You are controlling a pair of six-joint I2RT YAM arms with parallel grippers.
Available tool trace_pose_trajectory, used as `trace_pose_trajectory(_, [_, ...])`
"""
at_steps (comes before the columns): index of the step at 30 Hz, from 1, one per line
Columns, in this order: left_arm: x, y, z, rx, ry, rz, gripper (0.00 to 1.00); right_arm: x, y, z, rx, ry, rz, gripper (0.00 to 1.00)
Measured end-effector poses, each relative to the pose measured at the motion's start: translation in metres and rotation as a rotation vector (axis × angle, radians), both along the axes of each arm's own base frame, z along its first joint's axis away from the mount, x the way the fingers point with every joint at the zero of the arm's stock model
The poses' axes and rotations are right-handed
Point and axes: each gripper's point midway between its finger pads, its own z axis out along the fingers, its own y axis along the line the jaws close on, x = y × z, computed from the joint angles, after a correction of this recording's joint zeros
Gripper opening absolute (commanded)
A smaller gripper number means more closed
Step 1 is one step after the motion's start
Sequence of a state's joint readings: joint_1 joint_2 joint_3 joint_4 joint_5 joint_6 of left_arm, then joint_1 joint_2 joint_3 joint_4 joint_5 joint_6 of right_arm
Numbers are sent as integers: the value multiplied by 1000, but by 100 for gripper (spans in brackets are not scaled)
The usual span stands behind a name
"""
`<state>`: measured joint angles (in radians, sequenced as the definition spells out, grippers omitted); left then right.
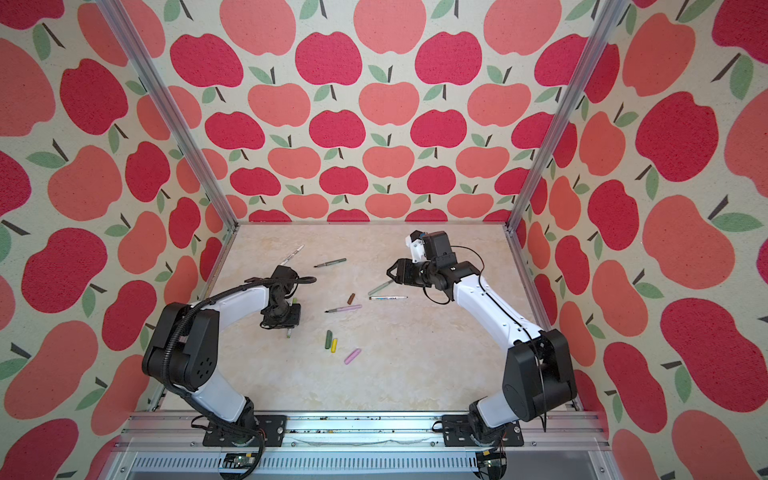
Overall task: Insert the pens into the pen caps
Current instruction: 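Lay the capped marker on the table and open the left gripper, then move the left gripper over the white M&G pen and lower onto it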
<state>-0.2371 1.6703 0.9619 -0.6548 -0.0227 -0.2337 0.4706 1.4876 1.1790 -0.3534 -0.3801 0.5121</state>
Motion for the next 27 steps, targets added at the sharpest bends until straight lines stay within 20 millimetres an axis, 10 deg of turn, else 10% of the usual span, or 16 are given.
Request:
trace_pose_trajectory(8, [6, -7, 12, -41, -25, -4, 42, 0, 0, 1, 1, -2, 0, 51])
trace_pose_trajectory(20, [93, -25, 173, -144, -488, -13, 63, 2, 4, 6, 24, -21, 12, 51])
trace_pose_trajectory(27, [147, -10, 191, -6, -558, -119, 67, 2, 6, 8, 34, -27, 20, 51])
